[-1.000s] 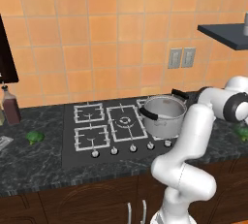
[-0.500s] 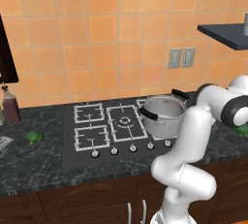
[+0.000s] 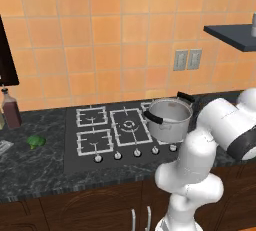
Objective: Put the broccoli and broccoli in the pot. Retrieve the spatula and lightly stir the vegetables in the pot.
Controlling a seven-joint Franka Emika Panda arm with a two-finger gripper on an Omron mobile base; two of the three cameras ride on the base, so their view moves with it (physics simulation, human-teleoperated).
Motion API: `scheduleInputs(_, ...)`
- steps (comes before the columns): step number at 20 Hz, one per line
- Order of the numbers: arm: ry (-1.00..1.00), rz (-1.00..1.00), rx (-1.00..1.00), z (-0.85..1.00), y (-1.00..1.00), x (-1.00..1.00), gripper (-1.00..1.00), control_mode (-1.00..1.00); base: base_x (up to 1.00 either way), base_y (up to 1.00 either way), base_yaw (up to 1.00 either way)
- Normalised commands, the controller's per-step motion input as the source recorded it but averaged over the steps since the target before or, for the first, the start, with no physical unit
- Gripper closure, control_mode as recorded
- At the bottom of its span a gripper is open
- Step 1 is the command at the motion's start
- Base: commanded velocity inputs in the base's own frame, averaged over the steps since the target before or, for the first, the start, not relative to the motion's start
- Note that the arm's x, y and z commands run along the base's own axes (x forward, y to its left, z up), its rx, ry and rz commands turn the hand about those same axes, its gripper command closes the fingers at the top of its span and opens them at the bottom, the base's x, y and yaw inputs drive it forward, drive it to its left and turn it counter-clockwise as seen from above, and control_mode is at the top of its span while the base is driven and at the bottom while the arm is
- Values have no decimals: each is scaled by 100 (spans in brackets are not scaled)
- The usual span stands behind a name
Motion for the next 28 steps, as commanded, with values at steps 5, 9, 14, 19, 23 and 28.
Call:
scheduleInputs(5, -2, -21, -26, 53, 100, -12, 100, -100, 0, 0, 0)
scheduleInputs(9, 17, -7, -48, 100, 100, 0, 100, -100, 0, 0, 0)
scheduleInputs(14, 19, -3, -52, 91, 100, 0, 100, -100, 0, 0, 0)
scheduleInputs(19, 18, 0, -33, 12, 70, 3, 100, -100, 0, 0, 0)
scheduleInputs(23, 2, 0, -1, -1, 15, 20, 100, -100, 0, 0, 0)
scheduleInputs(28, 27, 17, 0, 7, 66, 68, 100, -100, 0, 0, 0)
